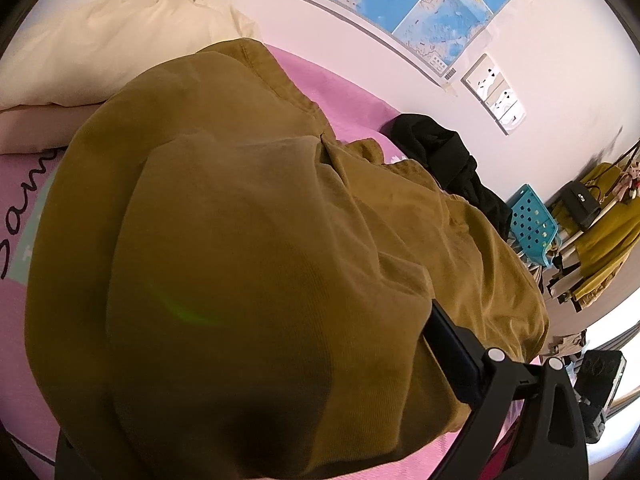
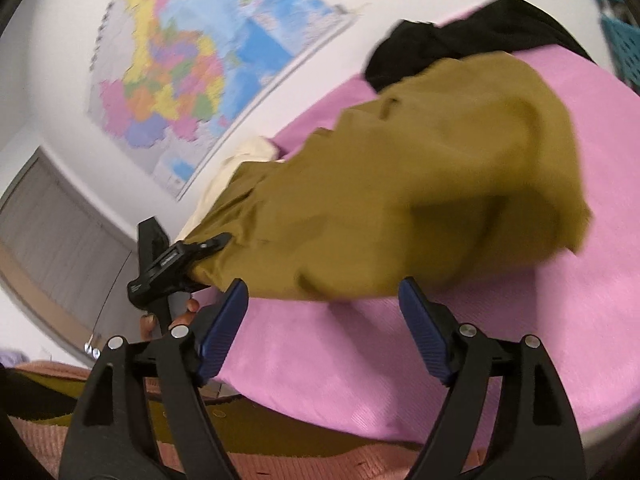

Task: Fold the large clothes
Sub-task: 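Grasp the olive jacket bundle with both tools and lift it off the bed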

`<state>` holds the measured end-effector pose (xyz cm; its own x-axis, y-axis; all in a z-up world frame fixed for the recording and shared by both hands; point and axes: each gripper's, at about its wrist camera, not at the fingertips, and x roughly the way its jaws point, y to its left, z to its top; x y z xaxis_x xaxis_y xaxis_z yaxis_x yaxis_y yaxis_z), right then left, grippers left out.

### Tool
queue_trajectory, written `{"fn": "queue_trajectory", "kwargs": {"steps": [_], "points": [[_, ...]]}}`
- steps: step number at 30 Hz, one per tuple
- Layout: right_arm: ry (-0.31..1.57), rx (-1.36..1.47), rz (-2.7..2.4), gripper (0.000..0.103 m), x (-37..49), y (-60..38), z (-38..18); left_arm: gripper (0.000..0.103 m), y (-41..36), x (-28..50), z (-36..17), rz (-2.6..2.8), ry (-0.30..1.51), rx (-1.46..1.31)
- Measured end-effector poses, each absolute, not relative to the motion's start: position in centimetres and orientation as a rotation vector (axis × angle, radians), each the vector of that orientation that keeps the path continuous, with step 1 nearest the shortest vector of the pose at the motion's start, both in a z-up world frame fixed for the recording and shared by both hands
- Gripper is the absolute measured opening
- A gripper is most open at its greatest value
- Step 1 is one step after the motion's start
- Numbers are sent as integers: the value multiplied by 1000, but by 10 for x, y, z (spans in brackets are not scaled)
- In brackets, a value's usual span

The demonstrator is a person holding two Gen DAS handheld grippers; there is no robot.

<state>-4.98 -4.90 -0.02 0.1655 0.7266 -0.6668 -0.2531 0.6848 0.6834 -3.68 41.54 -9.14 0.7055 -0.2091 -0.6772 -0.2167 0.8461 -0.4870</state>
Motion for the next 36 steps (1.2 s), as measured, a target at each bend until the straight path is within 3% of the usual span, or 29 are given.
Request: {"fn": "queue_trajectory", "kwargs": {"steps": [13, 24, 32, 36], "points": [[1247, 489, 482, 78, -43, -62, -13, 95, 415, -35, -92, -11, 802, -560], [1168, 507, 312, 88, -10, -41, -28, 95, 415, -34, -91, -21, 810, -564], [1065, 574, 449, 86, 2, -32, -22, 95, 414, -34, -90, -12, 820, -550], [1136, 573, 417, 84, 15, -30, -36, 95, 412, -33, -90, -4, 817, -538]]}}
